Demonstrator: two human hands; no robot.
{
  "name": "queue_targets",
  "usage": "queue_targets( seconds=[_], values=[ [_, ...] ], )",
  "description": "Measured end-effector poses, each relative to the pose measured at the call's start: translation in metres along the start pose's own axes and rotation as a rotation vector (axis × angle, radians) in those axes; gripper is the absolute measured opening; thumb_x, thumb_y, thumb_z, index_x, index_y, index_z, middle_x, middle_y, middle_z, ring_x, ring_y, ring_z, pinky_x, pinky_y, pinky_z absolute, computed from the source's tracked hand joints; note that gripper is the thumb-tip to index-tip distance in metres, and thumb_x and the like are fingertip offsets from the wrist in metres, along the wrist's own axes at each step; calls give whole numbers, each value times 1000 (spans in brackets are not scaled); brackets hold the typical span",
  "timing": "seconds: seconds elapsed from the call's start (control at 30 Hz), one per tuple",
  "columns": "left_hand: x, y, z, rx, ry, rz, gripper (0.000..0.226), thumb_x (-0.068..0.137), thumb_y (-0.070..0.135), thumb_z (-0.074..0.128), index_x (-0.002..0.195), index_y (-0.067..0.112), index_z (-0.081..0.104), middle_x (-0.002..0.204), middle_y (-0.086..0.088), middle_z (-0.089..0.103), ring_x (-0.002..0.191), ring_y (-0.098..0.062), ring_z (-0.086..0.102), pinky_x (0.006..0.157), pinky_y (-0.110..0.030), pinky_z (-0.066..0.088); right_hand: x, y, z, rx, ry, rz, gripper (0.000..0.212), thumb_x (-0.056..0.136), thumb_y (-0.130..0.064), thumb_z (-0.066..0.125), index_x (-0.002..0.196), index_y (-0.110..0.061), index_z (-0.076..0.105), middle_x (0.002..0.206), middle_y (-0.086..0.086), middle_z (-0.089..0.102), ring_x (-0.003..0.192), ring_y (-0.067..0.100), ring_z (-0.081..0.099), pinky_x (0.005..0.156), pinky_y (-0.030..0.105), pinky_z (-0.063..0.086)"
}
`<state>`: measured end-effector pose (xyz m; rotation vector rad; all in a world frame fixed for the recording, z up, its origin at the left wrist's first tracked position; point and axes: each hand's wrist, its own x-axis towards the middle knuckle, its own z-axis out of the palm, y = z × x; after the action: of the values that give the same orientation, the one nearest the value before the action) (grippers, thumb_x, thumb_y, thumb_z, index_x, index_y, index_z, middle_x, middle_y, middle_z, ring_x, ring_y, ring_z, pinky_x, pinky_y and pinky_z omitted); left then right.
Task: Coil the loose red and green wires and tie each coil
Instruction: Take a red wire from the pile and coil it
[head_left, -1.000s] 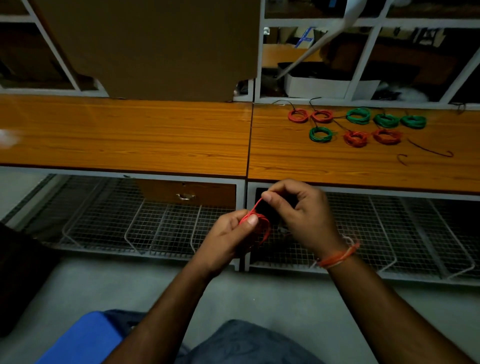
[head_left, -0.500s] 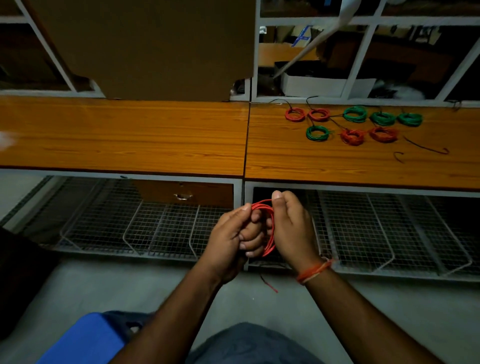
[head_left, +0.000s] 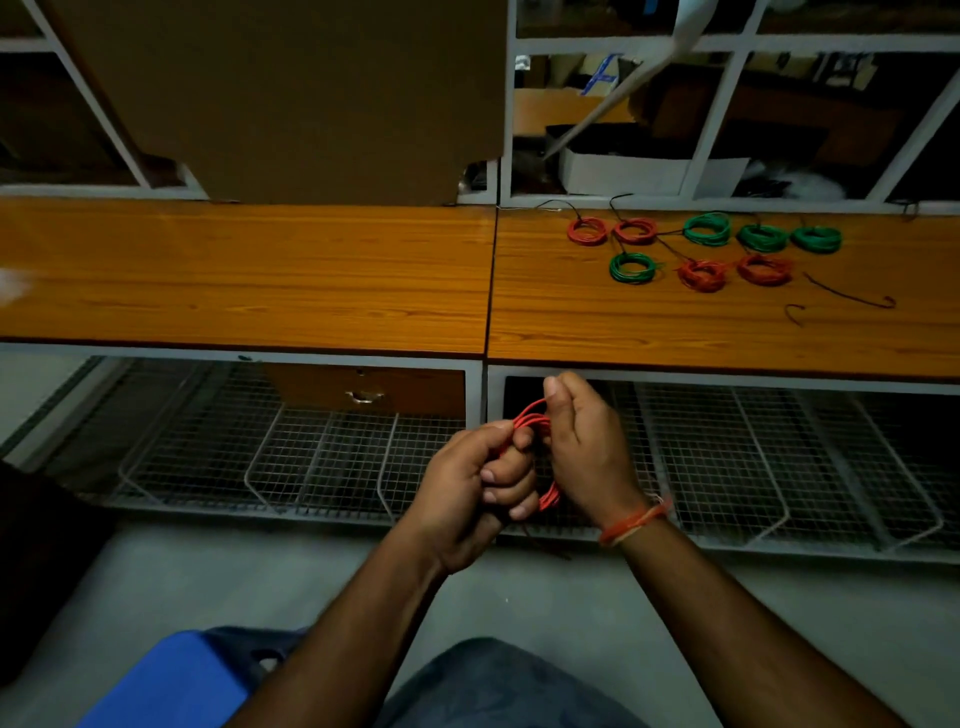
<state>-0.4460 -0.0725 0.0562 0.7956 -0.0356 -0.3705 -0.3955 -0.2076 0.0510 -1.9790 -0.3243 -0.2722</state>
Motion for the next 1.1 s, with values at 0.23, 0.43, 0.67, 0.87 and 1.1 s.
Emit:
queue_targets(
  seconds=[0.23, 0.43, 0.67, 0.87, 1.1],
  values=[
    [4, -1, 1, -192, 124, -32, 32, 102, 31, 40, 77, 16, 51, 48, 10, 20, 42, -8, 8, 41, -22, 17, -1, 0, -7, 100, -115, 41, 32, 109, -29, 43, 81, -15, 52, 60, 4, 55, 51, 10, 52, 49, 33, 43],
    [0, 7, -12, -293, 171, -7, 32, 102, 30, 39, 76, 17, 51, 51, 11, 16, 43, -8, 6, 40, -21, 15, 0, 24, -38, -13, -277, -48, 16, 103, -28, 57, 89, -25, 63, 69, -5, 63, 64, 9, 62, 60, 29, 50],
    [-1, 30, -38, -452, 418, 185, 36, 106, 27, 37, 75, 18, 51, 47, 9, 28, 36, -5, 23, 37, -19, 25, -18, 55, -66, -186, -285, -138, 13, 98, -17, 66, 105, -25, 74, 93, -16, 70, 90, 3, 67, 74, 28, 55],
    [9, 24, -32, -298, 423, 341, 35, 111, 28, 30, 84, 18, 49, 53, 9, 34, 42, -4, 31, 45, -20, 32, -41, 22, -40, -369, -720, -128, 17, 95, -31, 63, 111, -37, 62, 90, -13, 58, 85, 3, 54, 72, 22, 44],
    [14, 14, -29, 550, 391, 475, 30, 112, 24, 27, 96, 6, 46, 64, -4, 58, 57, -17, 55, 59, -27, 48, -28, -30, -41, -541, -685, -280, 18, 89, -18, 53, 105, -24, 57, 95, -8, 51, 88, 11, 46, 73, 28, 40]
  ],
)
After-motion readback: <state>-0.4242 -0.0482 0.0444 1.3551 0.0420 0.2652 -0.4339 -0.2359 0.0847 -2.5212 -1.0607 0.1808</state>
